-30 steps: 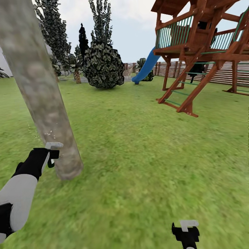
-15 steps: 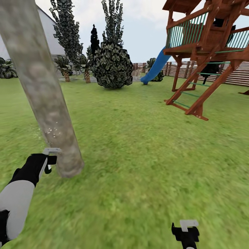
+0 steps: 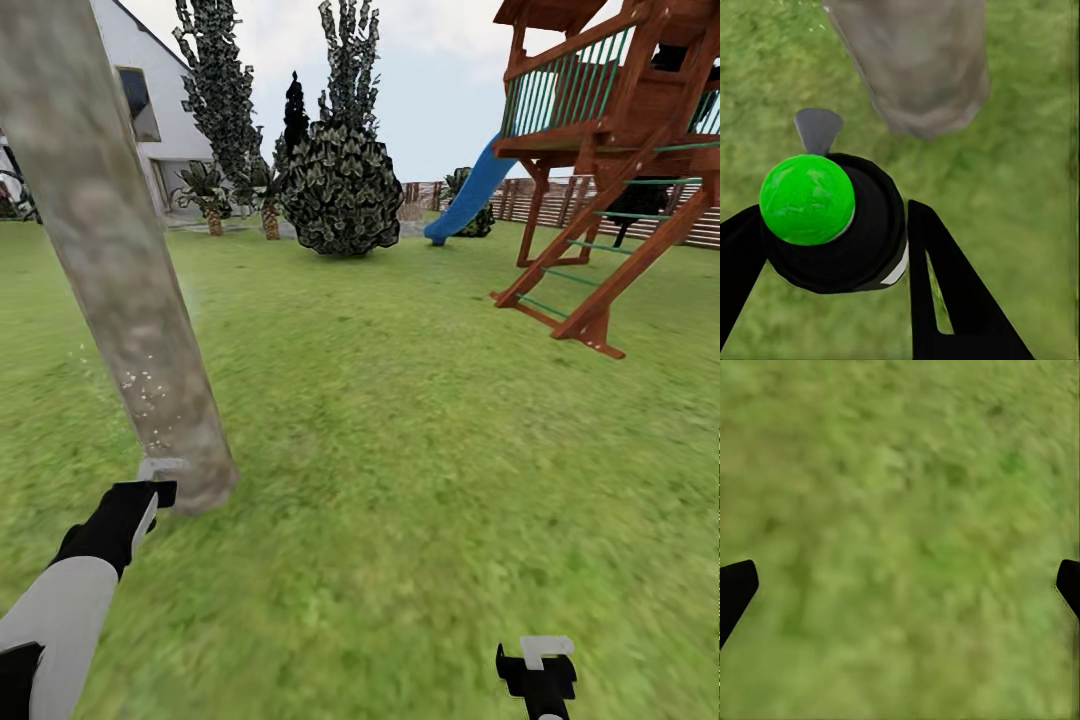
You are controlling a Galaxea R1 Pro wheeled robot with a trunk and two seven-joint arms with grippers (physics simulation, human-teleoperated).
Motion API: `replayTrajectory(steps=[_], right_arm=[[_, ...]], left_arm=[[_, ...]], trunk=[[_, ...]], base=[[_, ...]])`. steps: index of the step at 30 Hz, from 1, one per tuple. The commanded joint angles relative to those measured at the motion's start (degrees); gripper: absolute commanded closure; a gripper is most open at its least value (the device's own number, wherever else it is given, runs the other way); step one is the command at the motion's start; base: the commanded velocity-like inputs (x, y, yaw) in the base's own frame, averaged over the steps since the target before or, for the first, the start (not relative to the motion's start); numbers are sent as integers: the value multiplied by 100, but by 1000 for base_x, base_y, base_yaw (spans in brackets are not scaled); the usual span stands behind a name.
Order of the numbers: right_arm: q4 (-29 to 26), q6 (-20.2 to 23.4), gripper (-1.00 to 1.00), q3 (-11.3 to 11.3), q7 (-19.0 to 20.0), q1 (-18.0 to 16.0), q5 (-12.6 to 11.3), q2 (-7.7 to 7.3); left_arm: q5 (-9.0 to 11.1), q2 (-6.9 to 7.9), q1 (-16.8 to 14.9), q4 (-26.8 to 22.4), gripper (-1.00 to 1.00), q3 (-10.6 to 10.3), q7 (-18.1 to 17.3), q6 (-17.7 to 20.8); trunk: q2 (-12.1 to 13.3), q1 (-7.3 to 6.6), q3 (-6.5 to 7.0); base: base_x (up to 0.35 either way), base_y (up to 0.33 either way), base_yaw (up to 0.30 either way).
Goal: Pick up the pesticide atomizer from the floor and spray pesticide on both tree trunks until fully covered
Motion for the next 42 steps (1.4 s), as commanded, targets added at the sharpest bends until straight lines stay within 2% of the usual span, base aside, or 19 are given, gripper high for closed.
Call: replayTrajectory(steps=[1, 9, 14, 16, 18, 22, 30, 32, 36, 42], right_arm=[[12, -23, -100, -43, -19, -6, 61, 0], [20, -14, -100, -39, -19, -6, 61, 0], [21, -14, -100, -34, -21, -6, 61, 8], [21, -14, -100, -34, -19, -6, 61, 9], [21, -14, -100, -34, -20, -6, 61, 9], [21, -14, -100, -35, -19, -6, 61, 9], [21, -14, -100, -35, -19, -6, 61, 9], [21, -14, -100, -34, -19, -6, 61, 9], [21, -14, -100, -34, -19, -6, 61, 9], [21, -14, -100, -34, -19, -6, 61, 9]], left_arm=[[-29, 2, -3, -6, 100, 10, 0, 27], [-30, 16, 5, -4, 100, 128, 9, 19], [-36, 38, 17, -4, 100, 159, 14, 17], [-40, 60, 153, -87, 100, 484, 10, 7], [-67, 62, 192, -99, 100, 554, 1, 10], [-130, 50, 366, -103, 100, 517, -16, 24], [-197, 42, 487, -109, 100, 502, -13, 26], [-262, 41, 488, -109, 100, 504, 83, 26], [-258, 9, 489, -105, 100, 514, 495, 20], [-217, -20, 489, -89, 100, 544, 494, 17]], trunk=[[-2, 0, -5], [-2, 0, -5], [-2, 0, -5], [-2, 0, -5], [-2, 0, -5], [-2, 0, -5], [-2, 0, -5], [-2, 0, -5], [-2, 0, -5], [-2, 0, -5]], base=[[131, -256, 1], [199, -225, 1], [230, -203, 216], [230, -203, 276], [230, -203, 277], [80, -250, 209], [2, -272, 15], [0, -273, 160], [75, -269, 258], [201, -224, 276]])
